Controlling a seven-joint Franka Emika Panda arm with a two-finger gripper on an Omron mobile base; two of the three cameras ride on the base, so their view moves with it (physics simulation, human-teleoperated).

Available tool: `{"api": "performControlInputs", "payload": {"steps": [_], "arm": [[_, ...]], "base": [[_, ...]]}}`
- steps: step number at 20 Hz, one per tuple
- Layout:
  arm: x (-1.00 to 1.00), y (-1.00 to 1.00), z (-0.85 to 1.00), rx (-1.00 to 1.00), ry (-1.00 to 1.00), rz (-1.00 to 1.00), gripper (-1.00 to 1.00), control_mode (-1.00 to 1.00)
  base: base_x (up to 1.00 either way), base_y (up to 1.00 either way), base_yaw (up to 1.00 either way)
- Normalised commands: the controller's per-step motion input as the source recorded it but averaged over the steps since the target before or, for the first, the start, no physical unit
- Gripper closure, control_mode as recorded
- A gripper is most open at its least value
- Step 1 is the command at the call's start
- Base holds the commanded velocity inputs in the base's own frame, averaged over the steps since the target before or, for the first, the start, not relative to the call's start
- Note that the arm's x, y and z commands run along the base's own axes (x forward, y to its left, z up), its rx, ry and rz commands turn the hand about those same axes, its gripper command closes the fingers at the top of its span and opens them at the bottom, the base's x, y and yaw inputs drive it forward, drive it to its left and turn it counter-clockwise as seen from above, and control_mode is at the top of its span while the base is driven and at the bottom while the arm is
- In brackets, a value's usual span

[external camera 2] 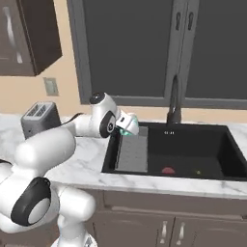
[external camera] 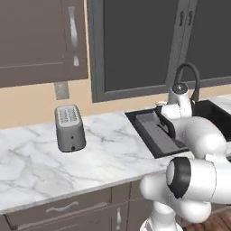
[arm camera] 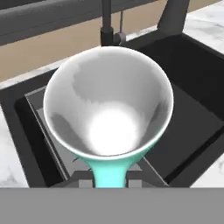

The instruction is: Clear the mugs and bowl far away from the sink.

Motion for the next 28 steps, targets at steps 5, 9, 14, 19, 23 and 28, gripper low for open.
{"api": "performControlInputs", "payload": {"steps": [5, 9, 14, 19, 23, 28], "arm": [[0.0, 0.0, 0.0, 0.0, 0.0, 0.0, 1.0, 1.0], [0.0, 0.0, 0.0, 0.0, 0.0, 0.0, 1.0, 1.0], [0.0, 0.0, 0.0, 0.0, 0.0, 0.0, 1.0, 1.0], [0.0, 0.0, 0.0, 0.0, 0.0, 0.0, 1.0, 1.0], [0.0, 0.0, 0.0, 0.0, 0.0, 0.0, 1.0, 1.0], [0.0, 0.0, 0.0, 0.0, 0.0, 0.0, 1.0, 1.0]], "base": [[0.0, 0.0, -1.0], [0.0, 0.0, -1.0], [0.0, 0.0, -1.0], [0.0, 0.0, -1.0], [0.0, 0.0, -1.0], [0.0, 0.0, -1.0]]}}
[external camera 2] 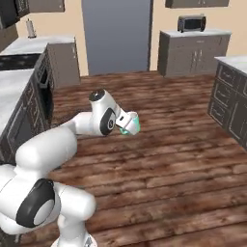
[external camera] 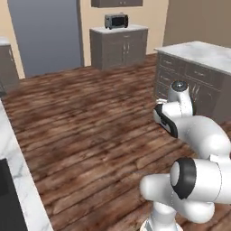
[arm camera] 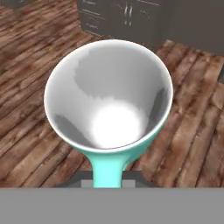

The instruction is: Clear the mugs and bowl far away from the sink.

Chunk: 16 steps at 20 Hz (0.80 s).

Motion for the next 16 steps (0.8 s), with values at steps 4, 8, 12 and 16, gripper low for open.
{"api": "performControlInputs", "payload": {"steps": [4, 8, 12, 16], "arm": [[0.0, 0.0, 0.0, 0.0, 0.0, 0.0, 1.0, 1.0], [0.0, 0.0, 0.0, 0.0, 0.0, 0.0, 1.0, 1.0], [0.0, 0.0, 0.0, 0.0, 0.0, 0.0, 1.0, 1.0], [0.0, 0.0, 0.0, 0.0, 0.0, 0.0, 1.0, 1.0]], "base": [[0.0, 0.0, -1.0], [0.37, 0.29, -0.96], [1.0, 0.99, -0.63], [1.0, 1.0, -0.45]]}}
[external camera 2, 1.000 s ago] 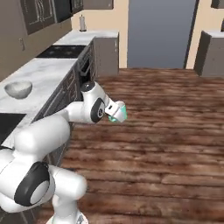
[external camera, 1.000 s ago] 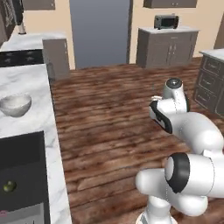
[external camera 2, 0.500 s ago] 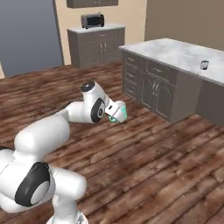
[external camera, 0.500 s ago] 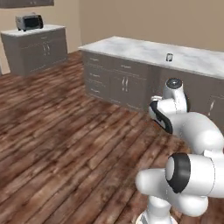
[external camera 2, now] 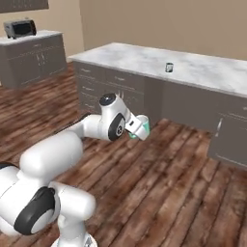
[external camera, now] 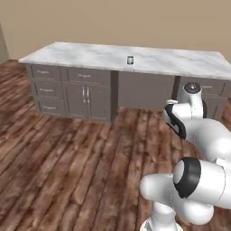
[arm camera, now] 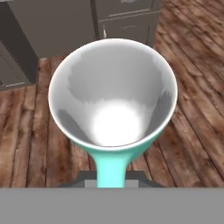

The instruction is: Clear the mugs and bowl far away from the sink.

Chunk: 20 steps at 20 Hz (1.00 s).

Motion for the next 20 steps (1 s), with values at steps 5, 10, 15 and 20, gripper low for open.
{"api": "performControlInputs", "payload": {"steps": [5, 10, 15, 20], "arm": [[0.0, 0.0, 0.0, 0.0, 0.0, 0.0, 1.0, 1.0], [0.0, 0.0, 0.0, 0.0, 0.0, 0.0, 1.0, 1.0], [0.0, 0.0, 0.0, 0.0, 0.0, 0.0, 1.0, 1.0], [0.0, 0.0, 0.0, 0.0, 0.0, 0.0, 1.0, 1.0]], "base": [[1.0, 1.0, -0.38], [1.0, 1.0, -0.2], [1.0, 1.0, 0.08], [1.0, 0.99, 0.04]]}}
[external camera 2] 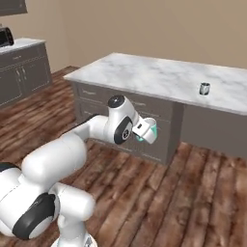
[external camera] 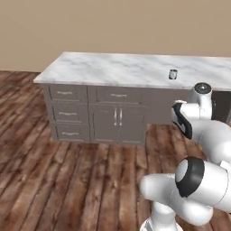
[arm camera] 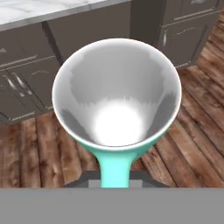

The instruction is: Clear the mugs and bowl far away from the sink.

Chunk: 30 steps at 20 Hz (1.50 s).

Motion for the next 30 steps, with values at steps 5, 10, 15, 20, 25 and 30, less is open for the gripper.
{"api": "performControlInputs", "payload": {"steps": [5, 10, 15, 20, 25, 30], "arm": [[0.0, 0.0, 0.0, 0.0, 0.0, 0.0, 1.0, 1.0], [0.0, 0.0, 0.0, 0.0, 0.0, 0.0, 1.0, 1.0], [0.0, 0.0, 0.0, 0.0, 0.0, 0.0, 1.0, 1.0], [0.0, 0.0, 0.0, 0.0, 0.0, 0.0, 1.0, 1.0], [0.0, 0.0, 0.0, 0.0, 0.0, 0.0, 1.0, 1.0], [0.31, -0.09, 0.2, 0.05, 0.05, 0.04, 1.0, -1.0]], "base": [[1.0, 0.83, 0.0], [1.0, 0.65, -0.02], [1.0, 0.15, 0.0], [0.63, -0.5, 0.01], [0.51, -0.3, 0.01], [0.36, -0.1, 0.04]]}}
